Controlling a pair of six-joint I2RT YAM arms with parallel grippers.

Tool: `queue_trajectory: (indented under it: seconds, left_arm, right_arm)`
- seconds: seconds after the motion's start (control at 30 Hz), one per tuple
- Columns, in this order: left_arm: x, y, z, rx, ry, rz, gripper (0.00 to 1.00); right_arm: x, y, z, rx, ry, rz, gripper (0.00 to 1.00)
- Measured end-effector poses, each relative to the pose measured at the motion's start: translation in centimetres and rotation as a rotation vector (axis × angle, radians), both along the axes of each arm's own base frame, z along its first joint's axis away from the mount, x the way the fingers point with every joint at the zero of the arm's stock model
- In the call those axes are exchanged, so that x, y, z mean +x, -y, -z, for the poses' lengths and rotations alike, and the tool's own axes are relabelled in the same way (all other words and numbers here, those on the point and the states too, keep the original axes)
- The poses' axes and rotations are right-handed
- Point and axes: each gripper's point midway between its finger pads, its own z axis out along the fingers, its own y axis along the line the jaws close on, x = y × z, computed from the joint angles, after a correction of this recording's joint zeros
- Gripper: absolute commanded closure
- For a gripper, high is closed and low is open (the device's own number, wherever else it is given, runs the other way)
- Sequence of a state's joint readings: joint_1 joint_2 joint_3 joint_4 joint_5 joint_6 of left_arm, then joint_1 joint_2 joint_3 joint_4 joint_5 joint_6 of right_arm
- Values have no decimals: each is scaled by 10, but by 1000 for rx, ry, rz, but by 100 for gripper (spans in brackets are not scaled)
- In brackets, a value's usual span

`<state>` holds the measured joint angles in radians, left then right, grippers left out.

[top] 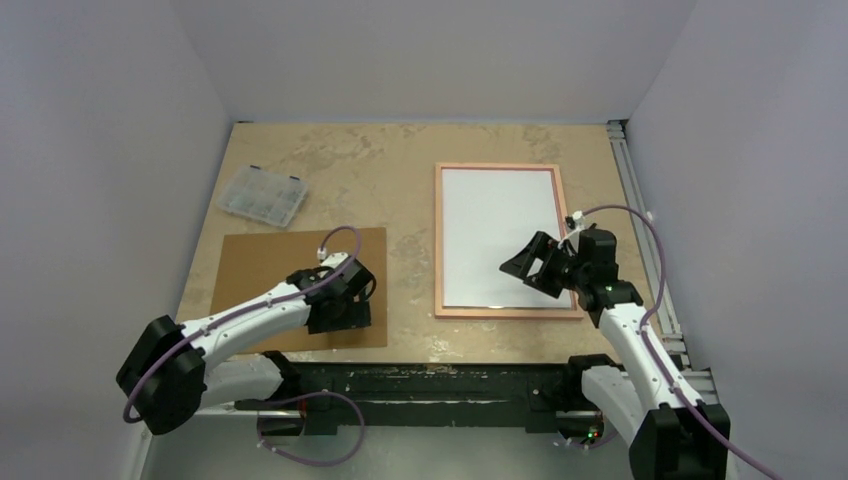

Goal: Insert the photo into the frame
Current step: Move the photo frame item to the center of the board.

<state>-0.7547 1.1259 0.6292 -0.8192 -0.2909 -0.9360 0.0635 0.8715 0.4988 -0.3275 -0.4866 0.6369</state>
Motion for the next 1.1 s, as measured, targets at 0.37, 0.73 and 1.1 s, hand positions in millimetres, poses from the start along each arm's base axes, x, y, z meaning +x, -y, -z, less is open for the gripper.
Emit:
queue_trajectory:
  seconds: [0.37,0.73,1.1]
  left_arm:
    - [-3,14,24,-21,-111,19,22]
    - [1,33,28,-37,-162,47,25]
    - [5,70,25,-55,-150,149,24]
  right_arm:
    - [-6,-17,1,21,-20,-53,18]
    - [-15,-41,4,30,-40,-132,18]
    - [-15,-45,7,25,-44,-137,18]
